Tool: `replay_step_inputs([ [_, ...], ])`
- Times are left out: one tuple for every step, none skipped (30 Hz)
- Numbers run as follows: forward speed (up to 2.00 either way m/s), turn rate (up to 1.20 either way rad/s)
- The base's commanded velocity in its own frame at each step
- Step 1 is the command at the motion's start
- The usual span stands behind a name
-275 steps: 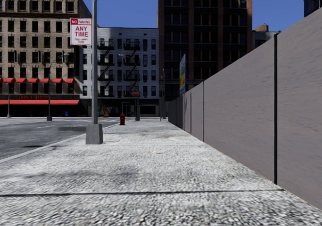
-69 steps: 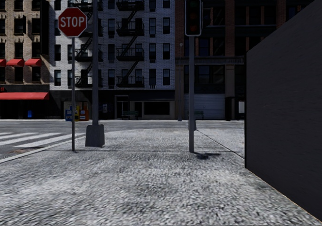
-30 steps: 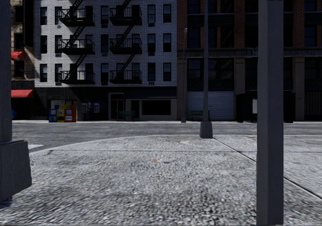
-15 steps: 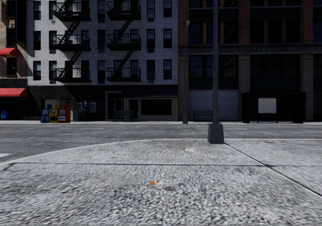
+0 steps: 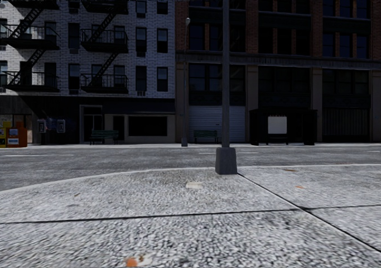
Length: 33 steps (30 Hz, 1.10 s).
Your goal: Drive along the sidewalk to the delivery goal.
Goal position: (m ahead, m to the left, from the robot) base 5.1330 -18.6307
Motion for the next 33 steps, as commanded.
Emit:
replay_step_inputs([
  [1.11, -0.97],
  [1.11, -0.97],
  [1.11, -0.98],
  [1.11, -0.98],
  [1.11, -0.98],
  [1.11, -0.98],
  [1.11, -0.98],
  [1.11, -0.98],
  [1.12, -0.98],
  [1.14, -0.98],
  [1.14, -0.98],
  [1.2, -0.98],
  [1.23, -0.98],
  [1.25, -0.98],
  [1.26, -0.98],
  [1.26, -0.98],
  [1.26, -0.98],
  [1.26, -0.98],
  [1.26, -0.98],
  [1.27, -0.98],
  [1.27, -0.98],
  [1.27, -0.98],
  [1.27, -0.98],
  [1.27, -0.98],
  [1.28, -0.98],
  [1.28, -0.98],
  [1.29, -0.98],
  [1.3, -0.98],
  [1.3, -0.98],
  [1.3, -0.98],
  [1.3, -0.98],
  [1.31, -0.98],
  [1.31, -0.98],
])
